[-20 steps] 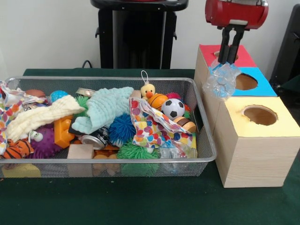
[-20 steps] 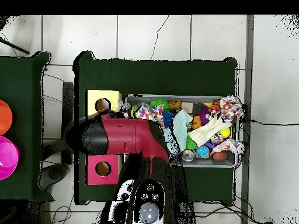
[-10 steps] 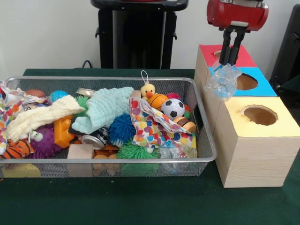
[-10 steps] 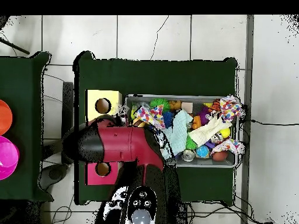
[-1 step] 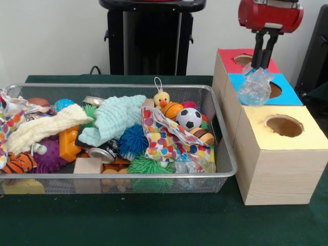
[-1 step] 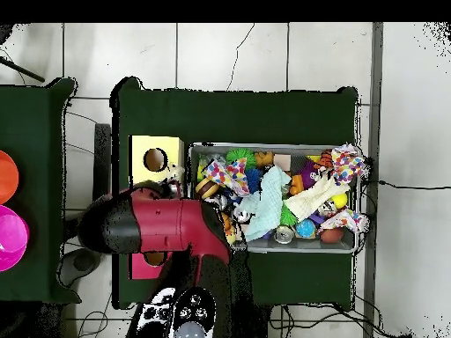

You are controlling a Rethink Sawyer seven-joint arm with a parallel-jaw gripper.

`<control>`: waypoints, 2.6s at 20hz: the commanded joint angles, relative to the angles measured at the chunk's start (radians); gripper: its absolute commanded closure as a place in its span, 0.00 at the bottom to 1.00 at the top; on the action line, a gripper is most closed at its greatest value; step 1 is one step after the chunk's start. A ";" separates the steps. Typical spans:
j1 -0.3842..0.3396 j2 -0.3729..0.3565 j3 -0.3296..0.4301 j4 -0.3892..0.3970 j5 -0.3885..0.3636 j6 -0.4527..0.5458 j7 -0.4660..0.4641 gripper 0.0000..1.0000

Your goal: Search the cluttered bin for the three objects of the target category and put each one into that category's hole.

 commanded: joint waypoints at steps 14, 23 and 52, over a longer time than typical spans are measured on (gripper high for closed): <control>0.010 -0.014 -0.010 0.176 0.066 -0.094 0.265 1.00; 0.065 0.037 -0.046 0.175 0.073 -0.148 0.291 1.00; 0.140 0.075 -0.101 0.150 0.104 -0.146 0.277 1.00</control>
